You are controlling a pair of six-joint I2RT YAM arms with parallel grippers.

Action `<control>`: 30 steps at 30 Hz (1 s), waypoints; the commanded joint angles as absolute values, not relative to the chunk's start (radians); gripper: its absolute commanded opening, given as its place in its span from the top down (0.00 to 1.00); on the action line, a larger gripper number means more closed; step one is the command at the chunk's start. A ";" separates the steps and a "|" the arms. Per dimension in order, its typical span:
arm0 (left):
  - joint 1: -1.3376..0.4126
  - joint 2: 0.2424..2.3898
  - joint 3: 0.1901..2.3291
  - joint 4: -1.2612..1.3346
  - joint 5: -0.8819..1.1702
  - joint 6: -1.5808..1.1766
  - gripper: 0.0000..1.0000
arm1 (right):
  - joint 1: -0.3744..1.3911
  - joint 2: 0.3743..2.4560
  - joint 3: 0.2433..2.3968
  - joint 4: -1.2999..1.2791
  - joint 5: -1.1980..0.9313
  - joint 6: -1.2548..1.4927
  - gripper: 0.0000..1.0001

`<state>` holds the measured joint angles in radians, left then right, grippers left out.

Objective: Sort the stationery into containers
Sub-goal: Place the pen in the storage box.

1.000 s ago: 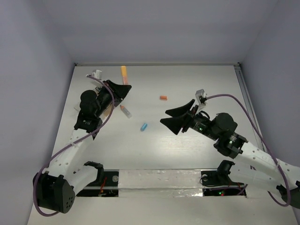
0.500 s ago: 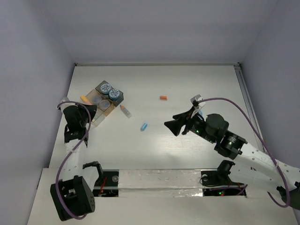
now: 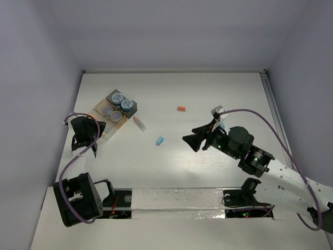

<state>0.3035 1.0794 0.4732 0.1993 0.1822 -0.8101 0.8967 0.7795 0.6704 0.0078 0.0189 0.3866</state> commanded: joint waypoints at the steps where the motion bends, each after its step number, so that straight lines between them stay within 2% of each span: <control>1: 0.311 1.103 0.514 0.261 0.146 -0.795 0.88 | 0.893 0.779 0.669 0.034 0.012 0.365 0.29; 6: 0.311 1.104 0.512 0.268 0.152 -0.799 0.65 | 0.893 0.793 0.681 0.028 0.014 0.361 0.29; 7: 0.311 1.095 0.512 0.275 0.156 -0.798 0.54 | 0.893 0.802 0.684 0.026 0.015 0.360 0.29; 9: 0.311 1.082 0.508 0.282 0.160 -0.798 0.41 | 0.893 0.818 0.690 0.025 0.015 0.362 0.29; 10: 0.311 1.066 0.506 0.284 0.163 -0.798 0.30 | 0.893 0.839 0.693 0.025 0.014 0.362 0.29; 13: 0.311 1.039 0.509 0.288 0.179 -0.793 0.21 | 0.893 0.868 0.707 0.018 0.015 0.367 0.29; 17: 0.311 0.983 0.523 0.304 0.237 -0.781 0.19 | 0.893 0.920 0.722 0.012 0.031 0.364 0.32; 20: 0.287 0.931 0.552 0.330 0.323 -0.755 0.18 | 0.873 0.963 0.749 0.000 0.049 0.354 0.39; 24: 0.192 0.888 0.618 0.342 0.435 -0.674 0.19 | 0.799 1.077 0.804 -0.061 0.008 0.336 0.45; 30: -0.003 0.838 0.655 0.261 0.603 -0.477 0.18 | 0.703 1.287 0.940 -0.124 -0.103 0.284 0.48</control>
